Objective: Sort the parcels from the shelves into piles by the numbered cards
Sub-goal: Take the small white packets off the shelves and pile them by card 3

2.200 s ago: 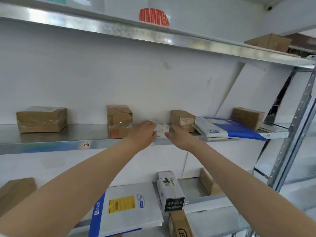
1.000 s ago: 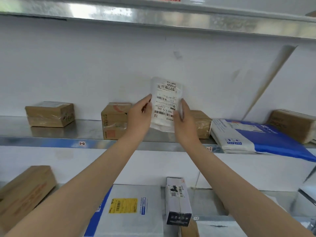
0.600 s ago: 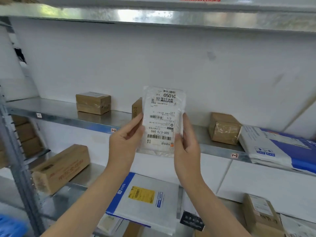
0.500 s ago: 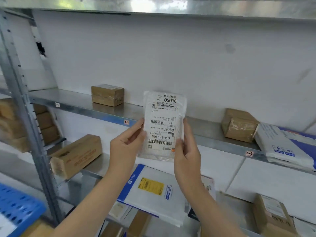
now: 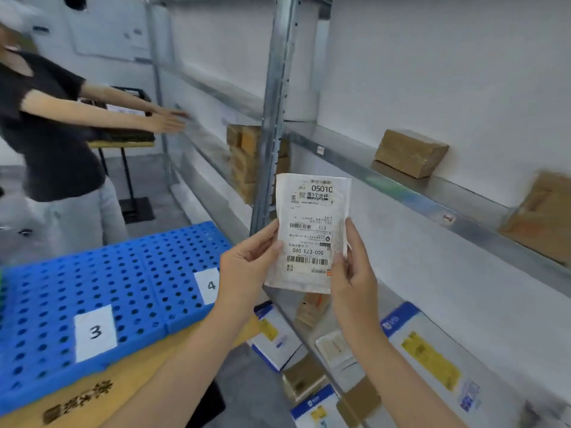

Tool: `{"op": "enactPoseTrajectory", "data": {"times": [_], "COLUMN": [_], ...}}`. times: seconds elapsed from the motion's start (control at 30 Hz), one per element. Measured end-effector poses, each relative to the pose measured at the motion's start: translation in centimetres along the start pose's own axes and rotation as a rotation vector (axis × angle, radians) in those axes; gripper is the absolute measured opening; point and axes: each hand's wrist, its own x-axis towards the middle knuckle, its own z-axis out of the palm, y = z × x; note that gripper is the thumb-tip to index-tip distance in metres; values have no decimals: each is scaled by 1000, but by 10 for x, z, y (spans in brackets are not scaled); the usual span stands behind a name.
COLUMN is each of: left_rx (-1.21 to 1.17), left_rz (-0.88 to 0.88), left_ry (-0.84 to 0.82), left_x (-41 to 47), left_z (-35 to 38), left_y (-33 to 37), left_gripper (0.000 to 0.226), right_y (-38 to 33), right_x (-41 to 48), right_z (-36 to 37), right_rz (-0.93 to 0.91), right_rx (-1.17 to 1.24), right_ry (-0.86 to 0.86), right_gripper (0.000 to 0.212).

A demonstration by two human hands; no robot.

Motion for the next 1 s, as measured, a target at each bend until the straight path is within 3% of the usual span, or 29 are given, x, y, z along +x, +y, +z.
{"op": "enactPoseTrajectory", "data": {"times": [0.33,0.47,0.73,1.0], "left_rx": [109,120,181,388], "left_rz": [119,118,59,-148], "left_ry": [343,408,564,585], "left_x": [58,78,117,127], "left_z": [-195,-257,-386,-490], "left_y": [45,51,53,14], "left_gripper": [38,40,39,51], "right_y": [18,21,50,113], "right_x": [37,46,47,28], "right_z": [227,295,428,518], "right_rz": [9,28,136,314], "right_rx": [70,62,105,57], "right_ry": [-357,-455,-649,-726], "right_gripper": [54,54,56,52]}}
